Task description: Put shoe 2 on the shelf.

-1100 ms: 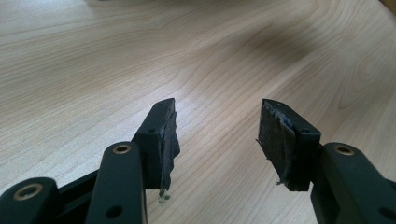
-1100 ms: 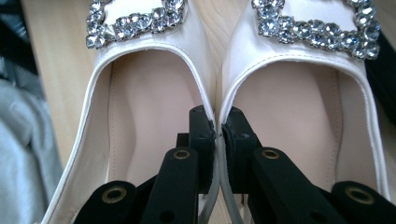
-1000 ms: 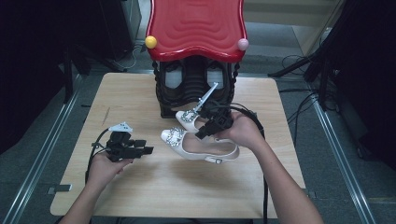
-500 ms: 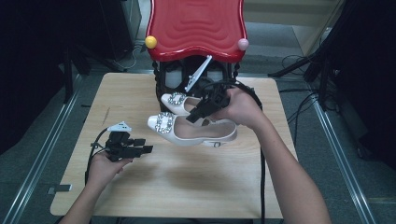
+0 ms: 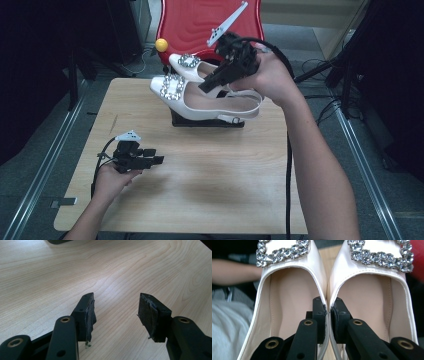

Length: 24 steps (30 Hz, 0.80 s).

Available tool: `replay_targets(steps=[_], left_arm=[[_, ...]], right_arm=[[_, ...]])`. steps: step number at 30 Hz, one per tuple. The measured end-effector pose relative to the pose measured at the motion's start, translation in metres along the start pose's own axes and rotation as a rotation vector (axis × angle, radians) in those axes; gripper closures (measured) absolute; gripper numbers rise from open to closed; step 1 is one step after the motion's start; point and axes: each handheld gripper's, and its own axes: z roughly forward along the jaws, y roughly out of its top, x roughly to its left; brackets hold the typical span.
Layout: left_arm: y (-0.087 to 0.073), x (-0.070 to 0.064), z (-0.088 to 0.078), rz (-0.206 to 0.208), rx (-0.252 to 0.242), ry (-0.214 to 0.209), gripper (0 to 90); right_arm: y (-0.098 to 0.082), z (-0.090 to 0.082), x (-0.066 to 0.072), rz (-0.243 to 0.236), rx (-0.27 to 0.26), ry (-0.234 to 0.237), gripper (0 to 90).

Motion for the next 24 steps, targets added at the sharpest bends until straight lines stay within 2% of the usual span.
replay_targets(steps=[5,9,12,16,19,22,24], left_arm=[[0.0,0.001,0.0,0.0,0.004,0.0,47.1],[0.0,0.001,0.001,0.0,0.006,0.003,47.2],[0.0,0.001,0.001,-0.002,0.004,0.002,47.2],[0.0,0.001,0.001,0.001,0.005,-0.002,47.2],[0.0,0.0,0.002,0.007,0.011,-0.002,47.3],[0.0,0.0,0.002,0.003,0.008,-0.002,47.4],[0.0,0.001,0.002,-0.004,0.003,-0.01,47.4]], right_arm=[[0.008,-0.015,-0.011,0.092,-0.11,-0.025,84.9],[0.016,-0.027,-0.021,0.183,-0.188,-0.085,84.8],[0.021,-0.034,-0.03,0.273,-0.256,-0.105,84.9],[0.029,-0.041,-0.04,0.346,-0.32,-0.187,84.8],[0.034,-0.047,-0.049,0.406,-0.368,-0.223,84.9],[0.037,-0.052,-0.057,0.484,-0.437,-0.266,85.0],[0.038,-0.055,-0.062,0.522,-0.469,-0.275,85.0]])
